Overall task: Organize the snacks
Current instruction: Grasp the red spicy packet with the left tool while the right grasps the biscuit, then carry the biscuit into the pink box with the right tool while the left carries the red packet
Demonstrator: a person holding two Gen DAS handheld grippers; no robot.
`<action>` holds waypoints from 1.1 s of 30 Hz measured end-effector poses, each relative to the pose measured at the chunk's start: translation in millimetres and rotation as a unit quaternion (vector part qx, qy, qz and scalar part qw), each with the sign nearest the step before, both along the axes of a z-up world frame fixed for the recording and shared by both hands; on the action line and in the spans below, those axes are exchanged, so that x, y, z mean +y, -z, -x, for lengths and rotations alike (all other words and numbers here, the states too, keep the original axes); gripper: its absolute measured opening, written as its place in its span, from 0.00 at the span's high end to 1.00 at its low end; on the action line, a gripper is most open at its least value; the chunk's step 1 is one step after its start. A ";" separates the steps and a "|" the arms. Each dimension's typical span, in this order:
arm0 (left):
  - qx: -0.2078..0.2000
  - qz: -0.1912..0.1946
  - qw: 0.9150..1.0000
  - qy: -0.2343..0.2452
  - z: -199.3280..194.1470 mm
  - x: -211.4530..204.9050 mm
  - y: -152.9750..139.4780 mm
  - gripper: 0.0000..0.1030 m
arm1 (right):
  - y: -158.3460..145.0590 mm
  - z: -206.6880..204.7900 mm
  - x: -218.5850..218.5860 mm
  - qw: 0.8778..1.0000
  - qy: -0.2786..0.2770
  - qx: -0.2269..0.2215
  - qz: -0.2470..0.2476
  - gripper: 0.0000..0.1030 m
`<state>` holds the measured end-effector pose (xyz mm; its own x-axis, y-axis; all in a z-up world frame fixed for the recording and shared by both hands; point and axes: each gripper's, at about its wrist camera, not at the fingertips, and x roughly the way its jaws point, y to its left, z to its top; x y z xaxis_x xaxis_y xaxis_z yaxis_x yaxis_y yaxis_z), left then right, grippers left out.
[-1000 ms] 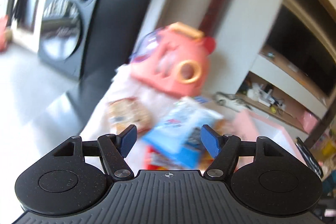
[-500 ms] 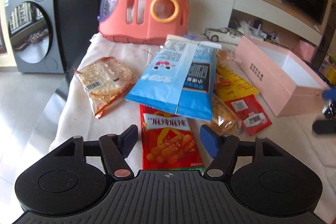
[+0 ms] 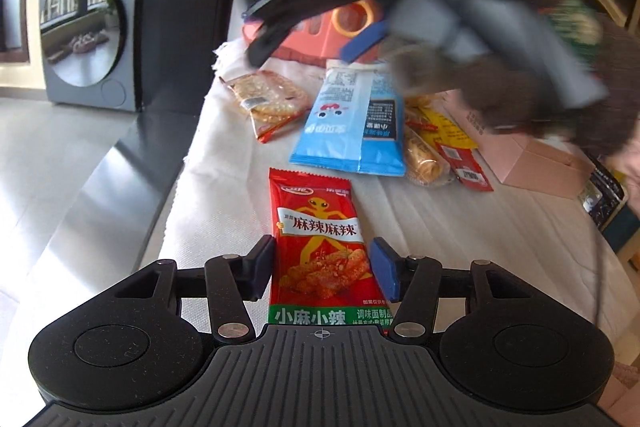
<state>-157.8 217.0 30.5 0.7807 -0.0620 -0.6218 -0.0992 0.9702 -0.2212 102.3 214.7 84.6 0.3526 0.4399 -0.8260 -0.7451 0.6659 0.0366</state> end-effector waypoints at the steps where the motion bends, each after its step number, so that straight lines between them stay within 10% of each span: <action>1: -0.003 -0.001 1.000 -0.003 0.1 -0.1 -0.4 0.45 | 11.0 -7.2 13.2 1.000 0.005 0.011 0.011 0.05; 9: -0.010 0.007 1.000 -0.025 -9.5 10.8 2.3 0.45 | 43.3 -15.9 38.2 0.998 0.016 0.008 0.058 0.25; 23: 0.020 -0.048 0.999 0.009 -32.3 -17.5 5.7 0.45 | -112.0 55.8 -93.7 0.989 -0.012 -0.107 -0.102 0.25; 33: 0.018 -0.024 0.994 0.110 -24.8 -81.8 0.4 0.51 | -32.6 90.6 -228.7 0.996 0.041 -0.080 -0.003 0.25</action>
